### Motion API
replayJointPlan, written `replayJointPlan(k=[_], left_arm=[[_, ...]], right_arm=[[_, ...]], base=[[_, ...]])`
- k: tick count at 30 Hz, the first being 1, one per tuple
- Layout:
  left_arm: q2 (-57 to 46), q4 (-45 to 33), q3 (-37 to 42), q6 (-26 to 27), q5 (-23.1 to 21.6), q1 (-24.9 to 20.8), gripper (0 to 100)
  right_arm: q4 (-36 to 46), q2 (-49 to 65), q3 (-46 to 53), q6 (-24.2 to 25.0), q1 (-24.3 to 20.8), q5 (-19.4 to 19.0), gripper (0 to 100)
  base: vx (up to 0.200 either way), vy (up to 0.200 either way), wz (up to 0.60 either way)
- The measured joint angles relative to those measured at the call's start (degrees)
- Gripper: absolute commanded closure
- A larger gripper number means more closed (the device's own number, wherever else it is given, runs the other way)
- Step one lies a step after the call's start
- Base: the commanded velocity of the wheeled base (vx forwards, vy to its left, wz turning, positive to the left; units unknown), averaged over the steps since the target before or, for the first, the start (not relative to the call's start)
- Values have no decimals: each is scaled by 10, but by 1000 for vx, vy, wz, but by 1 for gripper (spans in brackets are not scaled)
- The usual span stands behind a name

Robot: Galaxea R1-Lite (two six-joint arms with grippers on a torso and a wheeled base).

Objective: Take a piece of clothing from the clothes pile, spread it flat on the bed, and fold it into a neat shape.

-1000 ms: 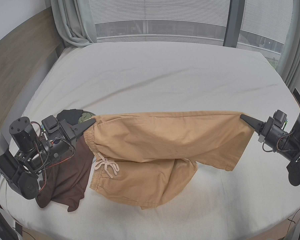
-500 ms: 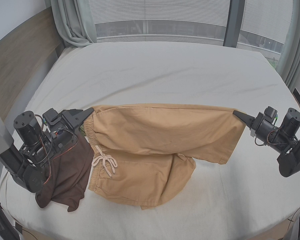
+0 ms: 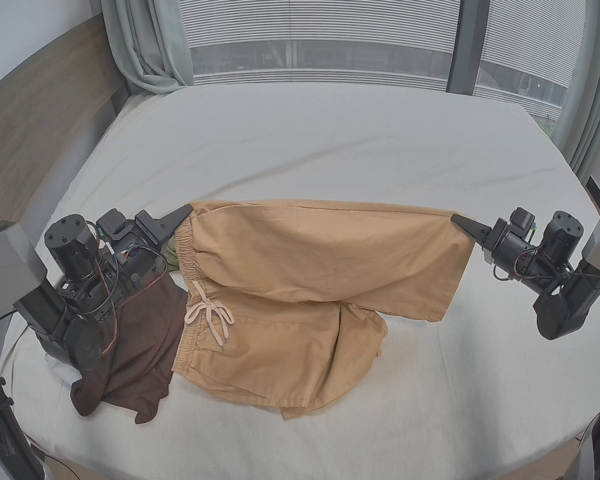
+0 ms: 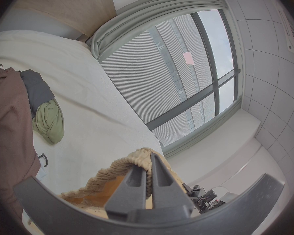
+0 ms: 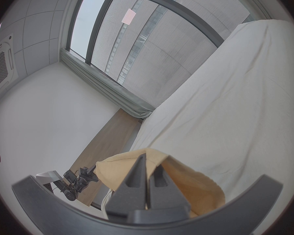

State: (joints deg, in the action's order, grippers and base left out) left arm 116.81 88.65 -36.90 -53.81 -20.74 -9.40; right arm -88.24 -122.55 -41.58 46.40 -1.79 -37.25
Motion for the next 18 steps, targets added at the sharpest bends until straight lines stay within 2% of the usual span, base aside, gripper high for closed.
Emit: replayJointPlan(k=[7,18], left_arm=[[37,0,-49,0,21,0,100],[84,0,-116,-5,30,1,100]], right_arm=[[5,-34,-56,1,0,-1,100],[26,-76,-137,3,-4,-1,100]], base=[[0,0,0],[0,0,0]])
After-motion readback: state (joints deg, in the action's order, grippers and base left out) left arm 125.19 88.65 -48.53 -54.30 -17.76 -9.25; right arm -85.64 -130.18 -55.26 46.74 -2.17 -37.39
